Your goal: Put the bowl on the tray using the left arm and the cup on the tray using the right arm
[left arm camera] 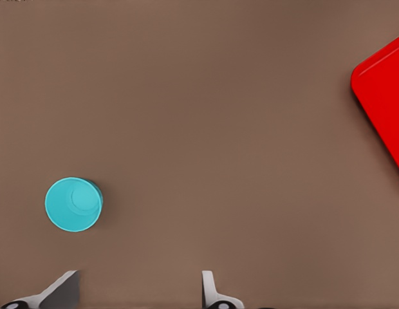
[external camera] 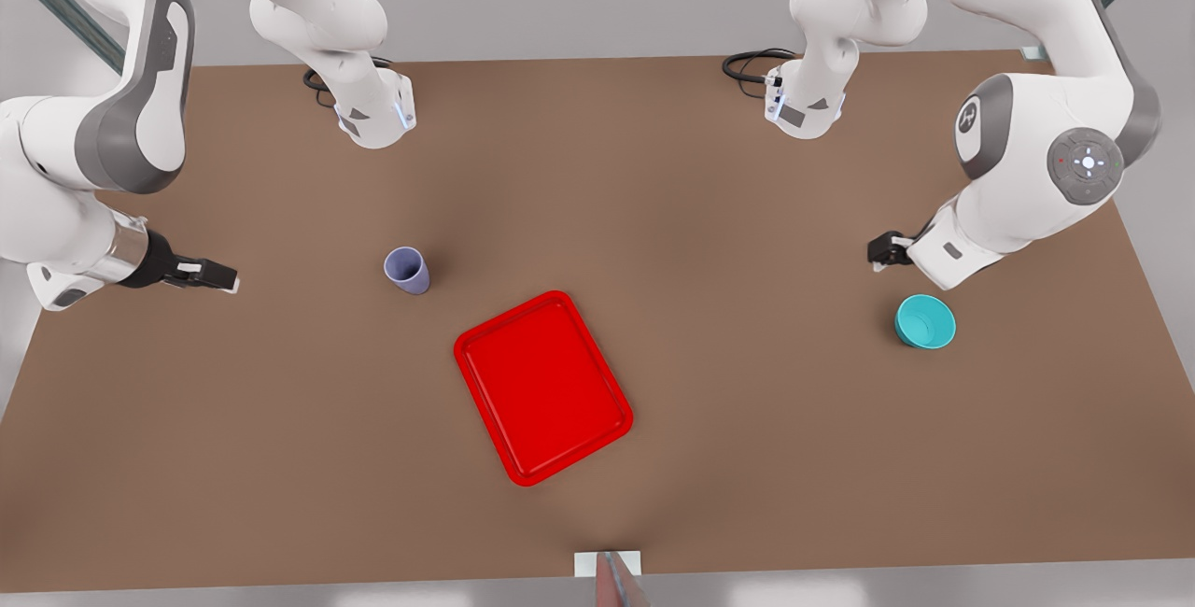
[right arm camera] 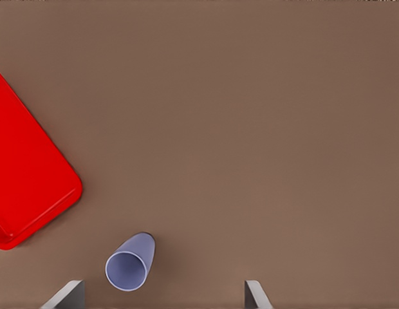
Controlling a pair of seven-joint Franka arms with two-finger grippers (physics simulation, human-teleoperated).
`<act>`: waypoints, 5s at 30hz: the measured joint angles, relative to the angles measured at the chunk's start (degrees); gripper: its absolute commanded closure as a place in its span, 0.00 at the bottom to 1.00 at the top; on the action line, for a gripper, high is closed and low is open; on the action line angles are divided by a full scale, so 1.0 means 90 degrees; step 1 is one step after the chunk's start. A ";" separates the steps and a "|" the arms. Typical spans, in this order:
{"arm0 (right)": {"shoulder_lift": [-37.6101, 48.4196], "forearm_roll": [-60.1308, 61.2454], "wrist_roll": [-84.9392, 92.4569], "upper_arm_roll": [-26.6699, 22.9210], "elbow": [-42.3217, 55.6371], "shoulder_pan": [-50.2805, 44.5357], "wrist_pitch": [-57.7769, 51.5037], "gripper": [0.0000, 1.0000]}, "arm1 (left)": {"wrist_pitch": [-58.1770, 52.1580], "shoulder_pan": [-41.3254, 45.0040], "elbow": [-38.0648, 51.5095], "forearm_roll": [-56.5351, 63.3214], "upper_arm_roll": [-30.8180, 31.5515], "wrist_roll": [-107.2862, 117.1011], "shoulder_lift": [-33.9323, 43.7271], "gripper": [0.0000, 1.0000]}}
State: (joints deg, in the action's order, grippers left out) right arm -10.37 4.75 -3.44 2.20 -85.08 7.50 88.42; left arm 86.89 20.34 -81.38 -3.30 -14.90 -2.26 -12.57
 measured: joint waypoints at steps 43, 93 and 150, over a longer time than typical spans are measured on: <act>0.0108 0.0008 0.0004 0.0000 -0.0205 -0.0002 0.0252 0.00 | 0.3096 -0.2331 -0.2424 -0.2267 -0.0267 -0.2624 -0.2000 0.79; 0.0624 -0.0047 0.0009 0.0438 -0.3984 -0.0450 0.3713 0.00 | -0.0316 0.0657 -0.0412 -0.0084 -0.0403 0.0523 0.0169 0.00; -0.1236 0.0778 -0.0601 0.1221 -0.2396 -0.1283 0.3998 0.79 | -0.0631 0.0659 -0.0411 0.0113 -0.0434 0.0496 0.0166 0.00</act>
State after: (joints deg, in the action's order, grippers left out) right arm -21.50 11.75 -8.86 13.18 -106.65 -4.05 124.40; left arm 81.21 26.28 -85.08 -2.29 -18.80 2.20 -11.08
